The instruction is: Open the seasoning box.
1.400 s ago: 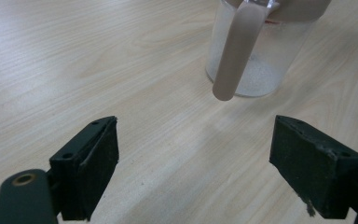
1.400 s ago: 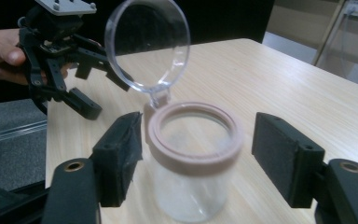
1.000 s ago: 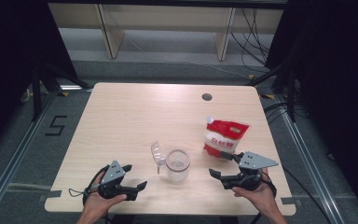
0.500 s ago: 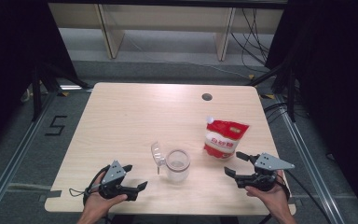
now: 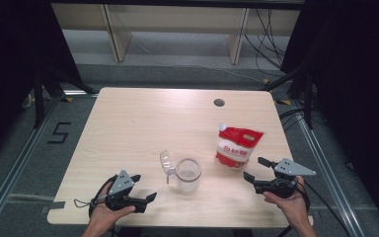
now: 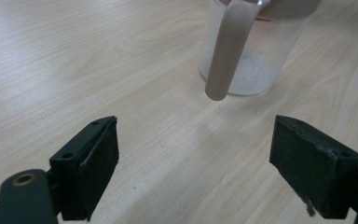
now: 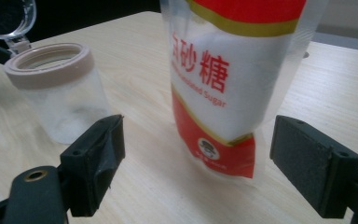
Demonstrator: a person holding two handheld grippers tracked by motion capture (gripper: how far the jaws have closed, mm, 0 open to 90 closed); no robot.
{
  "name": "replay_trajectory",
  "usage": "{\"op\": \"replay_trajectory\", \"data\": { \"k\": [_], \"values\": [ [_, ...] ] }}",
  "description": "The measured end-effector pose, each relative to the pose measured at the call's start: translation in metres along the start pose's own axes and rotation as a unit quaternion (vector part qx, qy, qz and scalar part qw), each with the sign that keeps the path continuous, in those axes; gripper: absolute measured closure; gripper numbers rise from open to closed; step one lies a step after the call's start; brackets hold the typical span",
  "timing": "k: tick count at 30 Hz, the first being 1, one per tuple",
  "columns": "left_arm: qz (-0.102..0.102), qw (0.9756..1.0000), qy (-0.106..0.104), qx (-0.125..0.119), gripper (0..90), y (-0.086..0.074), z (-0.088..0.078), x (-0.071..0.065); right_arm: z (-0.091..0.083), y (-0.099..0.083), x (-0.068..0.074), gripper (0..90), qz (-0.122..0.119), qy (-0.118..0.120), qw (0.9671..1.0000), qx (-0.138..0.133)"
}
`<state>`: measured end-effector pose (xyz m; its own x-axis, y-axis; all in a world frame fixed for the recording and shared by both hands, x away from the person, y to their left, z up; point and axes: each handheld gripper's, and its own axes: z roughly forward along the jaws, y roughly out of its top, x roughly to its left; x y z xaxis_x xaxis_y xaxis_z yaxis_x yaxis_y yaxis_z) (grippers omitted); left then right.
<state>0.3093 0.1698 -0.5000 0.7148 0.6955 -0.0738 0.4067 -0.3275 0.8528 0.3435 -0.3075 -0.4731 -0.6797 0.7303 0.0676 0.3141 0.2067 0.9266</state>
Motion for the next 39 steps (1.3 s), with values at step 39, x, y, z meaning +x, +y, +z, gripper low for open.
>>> {"op": "replay_trajectory", "data": {
  "k": [39],
  "values": [
    [0.002, 1.0, 0.001, 0.007, 15.1, 0.0, 0.004, 0.0, 0.063, 0.012, -0.032, 22.1, -0.032, 0.005, 0.9991, -0.027]
  ]
}}
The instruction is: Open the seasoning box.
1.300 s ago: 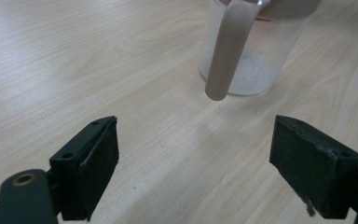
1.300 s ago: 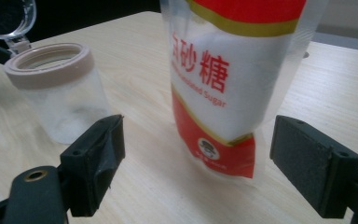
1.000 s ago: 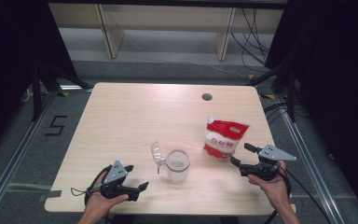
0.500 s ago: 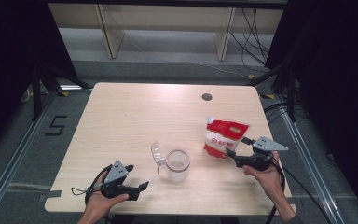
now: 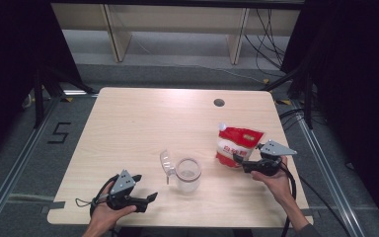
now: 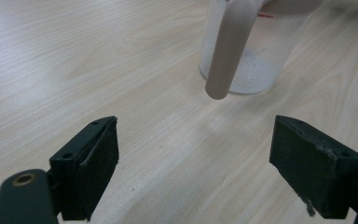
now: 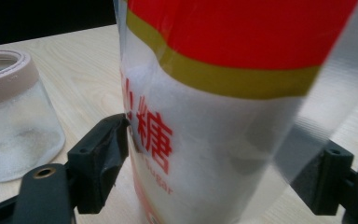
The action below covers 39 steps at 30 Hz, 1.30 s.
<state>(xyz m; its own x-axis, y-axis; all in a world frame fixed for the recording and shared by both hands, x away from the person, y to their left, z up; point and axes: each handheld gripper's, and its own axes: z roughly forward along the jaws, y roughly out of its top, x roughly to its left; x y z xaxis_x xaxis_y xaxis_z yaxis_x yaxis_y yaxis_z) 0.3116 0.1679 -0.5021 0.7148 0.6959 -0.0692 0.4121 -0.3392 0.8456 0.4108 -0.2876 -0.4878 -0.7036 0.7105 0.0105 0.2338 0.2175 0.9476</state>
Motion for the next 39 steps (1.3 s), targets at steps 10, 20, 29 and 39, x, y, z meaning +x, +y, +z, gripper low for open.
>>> {"op": "replay_trajectory", "data": {
  "k": [10, 20, 29, 39],
  "values": [
    [-0.002, 1.0, 0.001, -0.001, 15.1, 0.0, -0.001, -0.001, 0.009, 0.0, 0.006, 36.4, -0.004, 0.007, 1.0, -0.001],
    [-0.002, 1.0, -0.002, -0.002, 15.2, 0.0, -0.001, 0.0, 0.006, 0.002, 0.021, 39.9, 0.021, -0.029, 0.9993, 0.014],
    [-0.008, 1.0, 0.003, -0.001, 15.2, 0.0, 0.0, 0.0, 0.006, 0.0, 0.027, 41.4, 0.028, -0.054, 0.9981, 0.004],
    [-0.011, 0.9999, 0.002, -0.003, 15.2, 0.0, 0.0, 0.0, 0.005, 0.001, 0.039, 42.6, 0.052, -0.087, 0.9949, 0.007]
  ]
}}
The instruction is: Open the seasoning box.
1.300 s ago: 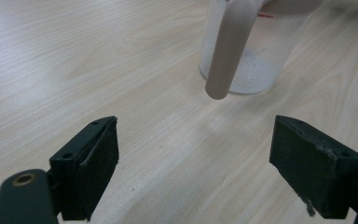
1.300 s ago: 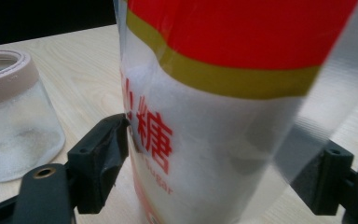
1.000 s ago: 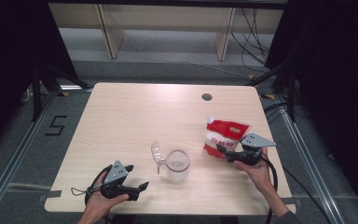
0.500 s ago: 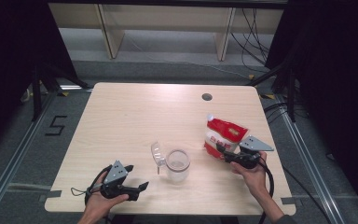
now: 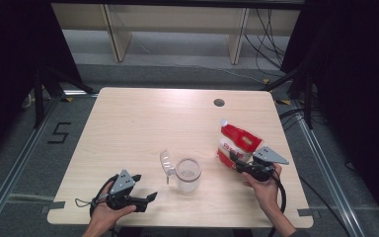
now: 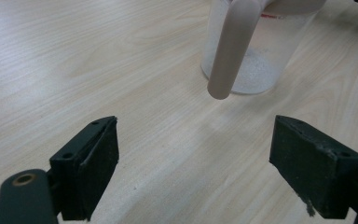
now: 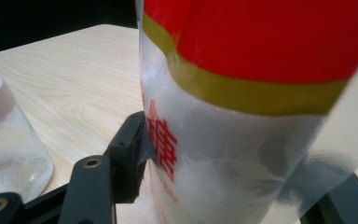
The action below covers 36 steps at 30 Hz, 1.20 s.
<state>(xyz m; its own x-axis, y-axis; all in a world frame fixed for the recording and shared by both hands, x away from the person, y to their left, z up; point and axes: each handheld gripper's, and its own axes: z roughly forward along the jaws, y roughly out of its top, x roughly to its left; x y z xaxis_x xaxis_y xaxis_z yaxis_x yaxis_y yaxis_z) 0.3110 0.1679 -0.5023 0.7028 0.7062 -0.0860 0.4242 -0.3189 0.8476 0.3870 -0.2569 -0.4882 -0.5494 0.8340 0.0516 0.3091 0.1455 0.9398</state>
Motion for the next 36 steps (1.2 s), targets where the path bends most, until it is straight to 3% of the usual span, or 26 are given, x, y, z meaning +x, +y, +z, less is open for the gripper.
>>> {"op": "replay_trajectory", "data": {
  "k": [5, 6, 8, 9, 10, 11, 16, 17, 18, 21, 24, 26, 28, 31, 32, 34, 36],
  "values": [
    [0.003, 1.0, 0.0, -0.002, 15.2, 0.0, -0.001, 0.0, -0.001, -0.001, 0.0, 42.5, -0.003, -0.003, 1.0, -0.002],
    [0.004, 1.0, 0.0, -0.001, 15.2, 0.0, -0.001, 0.0, -0.002, -0.001, 0.003, 42.2, 0.012, -0.006, 0.9999, 0.004],
    [0.003, 1.0, -0.002, -0.001, 15.2, 0.0, -0.001, 0.0, 0.001, -0.005, -0.004, 38.3, -0.003, 0.011, 0.9997, -0.021],
    [-0.002, 1.0, -0.003, -0.005, 15.2, 0.0, 0.0, -0.001, 0.001, -0.005, -0.004, 38.3, -0.003, 0.011, 0.9997, -0.021],
    [-0.001, 1.0, -0.002, -0.005, 15.2, 0.0, 0.0, -0.001, 0.0, -0.005, -0.002, 37.3, 0.015, 0.012, 0.9997, -0.016],
    [-0.001, 1.0, -0.002, -0.003, 15.1, 0.0, 0.0, -0.001, 0.001, -0.006, -0.006, 35.6, 0.006, 0.013, 0.9998, -0.015],
    [0.005, 1.0, -0.004, -0.003, 15.2, 0.001, 0.0, 0.0, 0.004, -0.01, -0.007, 33.8, 0.009, 0.019, 0.9993, -0.032],
    [0.001, 1.0, -0.004, -0.005, 15.2, 0.0, 0.001, 0.0, 0.005, -0.01, -0.009, 33.1, -0.006, 0.012, 0.9994, -0.033],
    [0.006, 1.0, -0.002, 0.002, 15.2, 0.001, 0.0, 0.0, 0.007, -0.011, -0.007, 32.9, 0.004, 0.02, 0.999, -0.04],
    [0.008, 1.0, -0.004, 0.0, 15.1, 0.001, 0.0, 0.0, 0.008, -0.012, -0.007, 32.4, -0.006, 0.02, 0.999, -0.039],
    [0.001, 1.0, -0.004, -0.006, 15.2, 0.0, 0.0, 0.0, 0.011, -0.013, -0.008, 32.1, -0.023, 0.036, 0.9985, -0.034],
    [-0.005, 1.0, -0.006, -0.006, 15.1, 0.0, 0.0, -0.001, 0.012, -0.014, -0.007, 32.0, -0.023, 0.033, 0.9985, -0.038],
    [0.011, 0.9999, -0.005, 0.0, 15.2, 0.001, -0.001, 0.0, 0.013, -0.015, -0.008, 31.1, -0.023, 0.038, 0.9983, -0.036],
    [0.009, 0.9999, -0.004, 0.0, 15.2, 0.001, 0.0, 0.0, 0.015, -0.017, -0.008, 31.7, -0.023, 0.04, 0.998, -0.044],
    [0.008, 1.0, -0.004, 0.0, 15.2, 0.001, 0.0, 0.0, 0.016, -0.017, -0.012, 32.1, -0.04, 0.051, 0.9967, -0.049],
    [0.008, 1.0, -0.005, 0.0, 15.2, 0.001, 0.0, 0.0, 0.015, -0.018, -0.011, 32.2, -0.036, 0.041, 0.9975, -0.045],
    [0.002, 1.0, -0.005, -0.001, 15.2, 0.0, 0.0, -0.001, 0.016, -0.018, -0.013, 32.8, -0.026, 0.054, 0.9967, -0.055]
  ]
}}
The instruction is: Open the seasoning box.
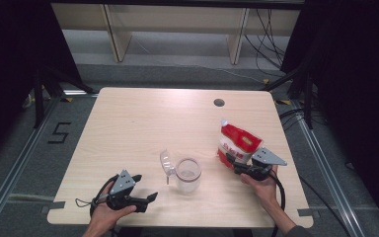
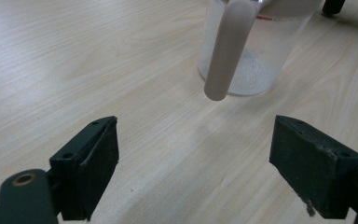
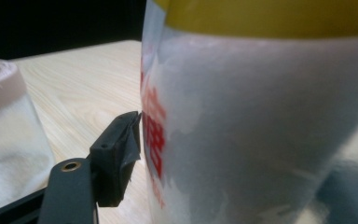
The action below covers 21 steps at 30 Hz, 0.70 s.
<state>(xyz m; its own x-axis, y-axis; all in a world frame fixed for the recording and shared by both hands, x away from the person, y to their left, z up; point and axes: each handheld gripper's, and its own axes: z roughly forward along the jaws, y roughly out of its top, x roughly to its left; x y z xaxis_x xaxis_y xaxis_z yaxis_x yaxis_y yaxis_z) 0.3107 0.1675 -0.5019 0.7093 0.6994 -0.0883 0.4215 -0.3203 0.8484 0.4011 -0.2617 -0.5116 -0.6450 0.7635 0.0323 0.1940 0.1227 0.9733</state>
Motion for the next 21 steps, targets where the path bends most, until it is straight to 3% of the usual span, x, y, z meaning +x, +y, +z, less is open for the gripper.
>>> {"op": "replay_trajectory", "data": {
  "k": [3, 9, 10, 11, 15, 16, 18, 21],
  "values": [
    [-0.002, 1.0, 0.0, 0.0, 15.2, -0.0001, 0.0001, -0.0002, 0.0004, -0.0003, -0.0007, 32.9, -0.012, 0.004, 0.9999, 0.002],
    [0.004, 1.0, -0.001, -0.001, 15.1, 0.0001, -0.0001, 0.0, 0.0007, -0.0015, -0.0012, 35.0, -0.01, 0.002, 0.9999, -0.002],
    [0.005, 1.0, -0.001, 0.0, 15.2, 0.0001, -0.0001, 0.0001, 0.0015, -0.0014, -0.0032, 35.3, -0.021, 0.005, 0.9998, 0.0],
    [0.006, 1.0, -0.001, 0.0, 15.2, 0.0001, -0.0001, 0.0, 0.001, -0.0017, -0.0014, 35.8, -0.007, 0.002, 1.0, 0.001],
    [0.001, 1.0, 0.001, -0.003, 15.2, 0.0, 0.0008, -0.0012, 0.0012, -0.0018, -0.0068, 36.8, -0.013, 0.014, 0.9998, -0.001],
    [0.004, 1.0, -0.001, -0.001, 15.2, -0.0001, 0.0007, -0.0008, 0.0007, -0.0026, -0.0037, 37.2, 0.008, 0.013, 0.9999, -0.001],
    [0.003, 1.0, 0.001, -0.002, 15.2, 0.0, 0.0006, -0.0011, 0.002, -0.0031, -0.0062, 37.4, -0.002, 0.022, 0.9997, -0.005],
    [0.005, 1.0, -0.001, 0.0, 15.2, 0.0, 0.0002, -0.0001, 0.0019, -0.0036, -0.0072, 38.5, -0.01, 0.011, 0.9999, -0.002]
  ]
}}
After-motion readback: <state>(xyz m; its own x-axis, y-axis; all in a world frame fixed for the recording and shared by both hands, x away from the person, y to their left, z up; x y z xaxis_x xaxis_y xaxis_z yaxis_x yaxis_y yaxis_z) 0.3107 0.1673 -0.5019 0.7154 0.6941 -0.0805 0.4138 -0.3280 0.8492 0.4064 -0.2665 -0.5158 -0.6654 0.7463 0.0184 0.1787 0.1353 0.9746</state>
